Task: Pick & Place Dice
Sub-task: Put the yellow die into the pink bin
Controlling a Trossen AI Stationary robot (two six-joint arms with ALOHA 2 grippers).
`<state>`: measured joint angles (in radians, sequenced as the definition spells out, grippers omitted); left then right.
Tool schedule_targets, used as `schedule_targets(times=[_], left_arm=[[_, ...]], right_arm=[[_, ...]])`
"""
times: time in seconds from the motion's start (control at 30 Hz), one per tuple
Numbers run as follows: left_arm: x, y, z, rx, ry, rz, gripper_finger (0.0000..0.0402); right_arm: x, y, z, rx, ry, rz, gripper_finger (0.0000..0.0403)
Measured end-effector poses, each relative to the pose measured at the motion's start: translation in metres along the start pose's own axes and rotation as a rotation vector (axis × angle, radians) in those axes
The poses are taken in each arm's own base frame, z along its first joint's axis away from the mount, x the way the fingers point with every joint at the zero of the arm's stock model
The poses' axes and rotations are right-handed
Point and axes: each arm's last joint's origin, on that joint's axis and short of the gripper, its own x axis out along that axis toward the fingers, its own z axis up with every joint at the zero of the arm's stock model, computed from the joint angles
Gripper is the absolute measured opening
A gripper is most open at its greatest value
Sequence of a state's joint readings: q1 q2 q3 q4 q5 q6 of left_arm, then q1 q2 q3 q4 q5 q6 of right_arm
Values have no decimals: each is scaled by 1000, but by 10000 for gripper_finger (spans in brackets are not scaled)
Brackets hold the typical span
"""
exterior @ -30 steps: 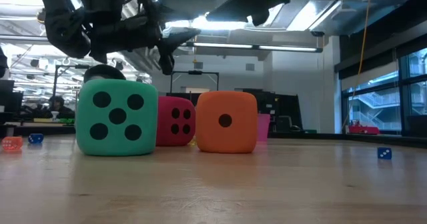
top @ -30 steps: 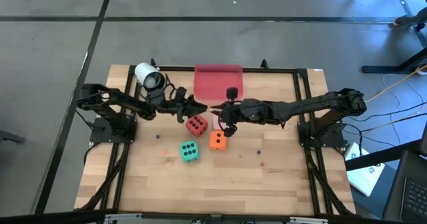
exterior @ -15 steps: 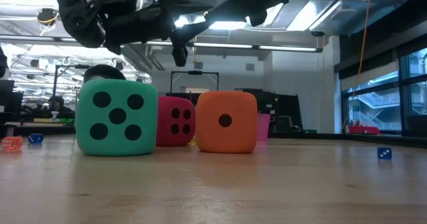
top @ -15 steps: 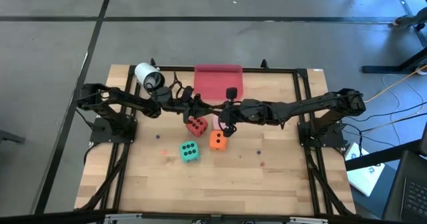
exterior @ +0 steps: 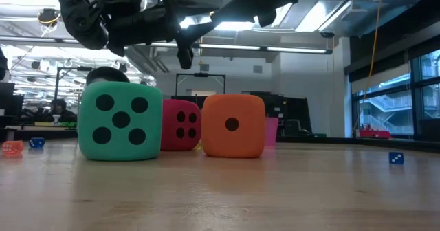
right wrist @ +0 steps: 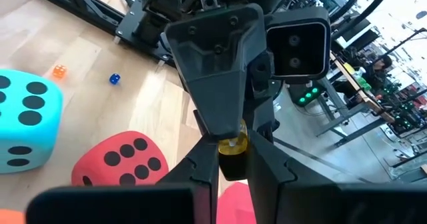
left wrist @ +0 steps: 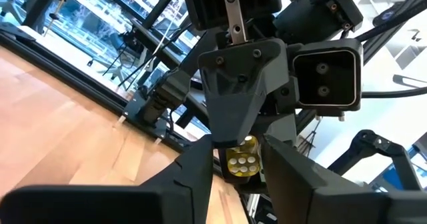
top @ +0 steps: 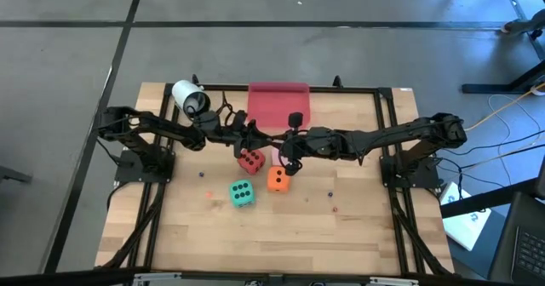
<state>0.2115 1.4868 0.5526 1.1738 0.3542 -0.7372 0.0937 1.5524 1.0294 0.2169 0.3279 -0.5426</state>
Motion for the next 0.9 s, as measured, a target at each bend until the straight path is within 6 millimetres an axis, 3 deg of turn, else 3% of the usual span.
schedule_targets(times=[0.27,0.57,0.9], left_arm=[[0,1,0,-6,-8,13,68],[0,1,0,26,-9,14,60],[0,0,1,89,-25,16,40]], right_arm=[[0,1,0,-11,5,4,54],[-3,8,4,-35,-3,20,64],[-8,15,8,-8,18,3,166]])
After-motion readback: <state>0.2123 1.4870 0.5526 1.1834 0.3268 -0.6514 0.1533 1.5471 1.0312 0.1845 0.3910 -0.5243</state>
